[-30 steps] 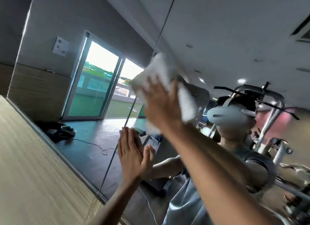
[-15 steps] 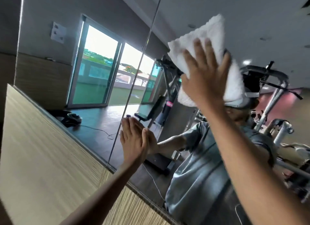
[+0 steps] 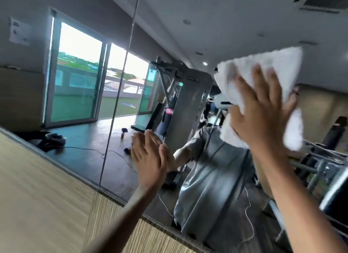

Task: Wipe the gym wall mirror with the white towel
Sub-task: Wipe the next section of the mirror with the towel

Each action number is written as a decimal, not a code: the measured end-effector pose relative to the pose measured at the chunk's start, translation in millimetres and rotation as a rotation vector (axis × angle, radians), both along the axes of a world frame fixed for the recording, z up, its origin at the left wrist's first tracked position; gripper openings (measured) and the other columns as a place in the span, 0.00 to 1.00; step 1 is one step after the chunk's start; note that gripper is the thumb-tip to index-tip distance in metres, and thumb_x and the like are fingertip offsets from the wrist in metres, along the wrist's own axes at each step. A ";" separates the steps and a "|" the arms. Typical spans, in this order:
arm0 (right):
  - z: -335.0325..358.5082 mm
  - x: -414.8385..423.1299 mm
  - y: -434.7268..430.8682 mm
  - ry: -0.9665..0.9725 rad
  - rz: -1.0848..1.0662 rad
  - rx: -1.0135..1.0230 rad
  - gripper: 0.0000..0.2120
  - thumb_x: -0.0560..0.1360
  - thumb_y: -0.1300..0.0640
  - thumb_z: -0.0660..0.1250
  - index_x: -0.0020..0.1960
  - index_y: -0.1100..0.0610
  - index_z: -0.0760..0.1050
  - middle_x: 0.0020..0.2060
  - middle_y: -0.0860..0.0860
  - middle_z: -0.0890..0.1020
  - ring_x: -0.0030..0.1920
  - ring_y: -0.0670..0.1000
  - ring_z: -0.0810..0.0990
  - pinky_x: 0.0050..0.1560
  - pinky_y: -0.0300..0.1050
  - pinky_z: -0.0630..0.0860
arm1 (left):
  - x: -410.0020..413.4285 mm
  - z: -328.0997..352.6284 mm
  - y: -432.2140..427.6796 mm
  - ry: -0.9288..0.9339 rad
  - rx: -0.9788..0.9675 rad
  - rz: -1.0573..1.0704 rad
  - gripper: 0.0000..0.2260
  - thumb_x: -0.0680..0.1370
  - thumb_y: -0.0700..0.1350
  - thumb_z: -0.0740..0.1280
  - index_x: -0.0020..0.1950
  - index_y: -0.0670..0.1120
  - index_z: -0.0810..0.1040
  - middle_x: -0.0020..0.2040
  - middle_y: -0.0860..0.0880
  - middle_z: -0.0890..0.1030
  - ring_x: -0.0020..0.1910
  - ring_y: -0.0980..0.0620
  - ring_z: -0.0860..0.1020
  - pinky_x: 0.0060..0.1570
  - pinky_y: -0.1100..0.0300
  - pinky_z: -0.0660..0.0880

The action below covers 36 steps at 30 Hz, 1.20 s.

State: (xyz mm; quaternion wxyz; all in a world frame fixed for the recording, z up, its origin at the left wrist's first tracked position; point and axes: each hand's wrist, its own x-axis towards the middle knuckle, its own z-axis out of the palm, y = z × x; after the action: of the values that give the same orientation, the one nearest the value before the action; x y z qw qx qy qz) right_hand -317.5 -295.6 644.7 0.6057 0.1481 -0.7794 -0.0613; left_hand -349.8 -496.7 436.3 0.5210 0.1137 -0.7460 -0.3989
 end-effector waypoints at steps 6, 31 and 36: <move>-76.9 -12.1 -50.6 -0.033 0.009 0.373 0.33 0.73 0.45 0.64 0.77 0.47 0.65 0.80 0.53 0.59 0.80 0.55 0.56 0.72 0.65 0.48 | -5.3 1.3 34.0 0.096 0.012 -0.007 0.30 0.82 0.56 0.49 0.81 0.42 0.55 0.81 0.37 0.52 0.81 0.43 0.47 0.77 0.37 0.47; -138.5 40.5 214.0 -0.027 -0.068 -0.036 0.31 0.70 0.46 0.64 0.73 0.46 0.68 0.78 0.50 0.61 0.78 0.52 0.58 0.64 0.60 0.60 | 40.0 1.9 202.5 0.024 -0.144 -0.166 0.31 0.81 0.58 0.50 0.82 0.47 0.51 0.82 0.38 0.44 0.81 0.47 0.40 0.76 0.39 0.45; -39.3 41.3 248.2 0.068 -0.053 -0.562 0.30 0.76 0.44 0.59 0.77 0.48 0.65 0.80 0.53 0.58 0.80 0.56 0.54 0.72 0.64 0.50 | 49.0 9.6 236.6 -0.059 -0.228 -0.184 0.33 0.81 0.64 0.46 0.82 0.51 0.44 0.81 0.41 0.38 0.80 0.48 0.34 0.75 0.53 0.32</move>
State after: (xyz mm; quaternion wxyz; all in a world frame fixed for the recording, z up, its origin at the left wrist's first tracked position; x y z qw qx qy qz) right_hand -276.2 -47.4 605.3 0.6470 -0.0482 -0.7486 0.1366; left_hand -300.8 -260.1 446.0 0.4698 -0.0034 -0.8087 -0.3540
